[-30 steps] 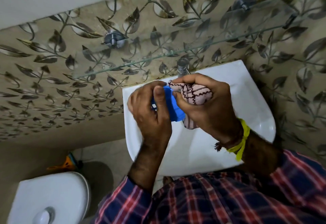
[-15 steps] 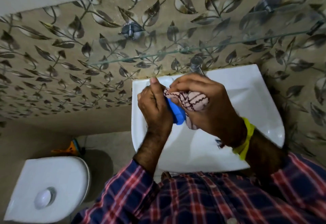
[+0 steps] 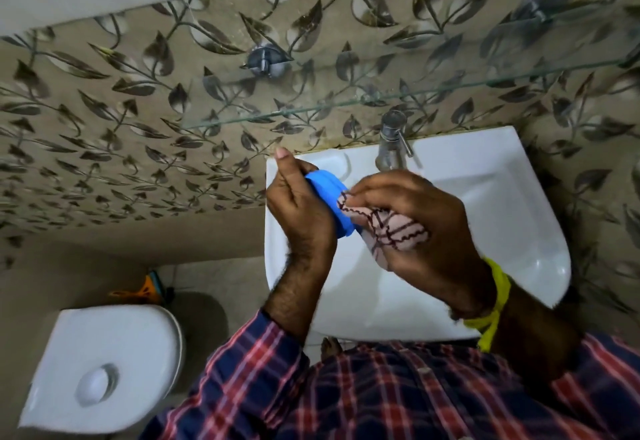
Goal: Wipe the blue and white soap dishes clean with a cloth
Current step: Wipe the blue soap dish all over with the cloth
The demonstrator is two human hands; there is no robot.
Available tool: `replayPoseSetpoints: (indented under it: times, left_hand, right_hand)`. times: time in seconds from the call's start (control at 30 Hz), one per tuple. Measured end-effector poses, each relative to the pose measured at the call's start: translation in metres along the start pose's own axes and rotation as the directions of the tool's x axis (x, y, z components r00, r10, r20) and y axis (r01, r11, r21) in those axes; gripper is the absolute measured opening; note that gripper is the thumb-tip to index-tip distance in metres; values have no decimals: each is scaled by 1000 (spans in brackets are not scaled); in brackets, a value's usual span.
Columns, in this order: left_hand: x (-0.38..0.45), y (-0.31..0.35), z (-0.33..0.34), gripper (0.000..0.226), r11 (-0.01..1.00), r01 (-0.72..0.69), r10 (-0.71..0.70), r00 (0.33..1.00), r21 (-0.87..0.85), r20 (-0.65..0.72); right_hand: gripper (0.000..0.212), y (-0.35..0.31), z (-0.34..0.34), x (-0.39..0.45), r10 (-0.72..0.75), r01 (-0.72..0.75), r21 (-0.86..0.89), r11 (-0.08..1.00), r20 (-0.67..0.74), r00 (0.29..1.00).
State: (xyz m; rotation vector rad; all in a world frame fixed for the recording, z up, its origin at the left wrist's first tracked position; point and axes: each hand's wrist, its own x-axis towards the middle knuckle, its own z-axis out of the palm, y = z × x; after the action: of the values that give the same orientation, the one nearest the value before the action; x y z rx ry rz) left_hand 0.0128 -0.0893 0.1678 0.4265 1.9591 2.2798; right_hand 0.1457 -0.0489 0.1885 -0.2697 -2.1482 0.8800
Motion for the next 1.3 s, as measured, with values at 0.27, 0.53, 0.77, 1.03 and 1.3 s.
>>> replayPoseSetpoints:
  times: [0.27, 0.53, 0.77, 1.03, 1.3]
  left_hand:
    - [-7, 13, 14, 50, 893, 372, -409, 906, -254, -108]
    - [-2, 13, 15, 50, 879, 397, -445, 882, -266, -154]
    - [-15, -1, 12, 53, 848, 501, -524, 840, -172, -137]
    - [-5, 15, 3, 61, 979, -125, 88, 972, 163, 218]
    - [3, 4, -5, 66, 994, 87, -91, 994, 64, 64]
  right_hand:
    - [38, 4, 1, 5, -6, 10, 93, 996, -43, 999]
    - [28, 7, 2, 14, 1, 3, 134, 991, -31, 1000]
    - [24, 6, 7, 13, 54, -45, 74, 996, -112, 992]
    - [18, 10, -6, 27, 109, -100, 80, 992, -117, 987]
    - [17, 9, 2, 11, 156, -146, 174, 974, -48, 987]
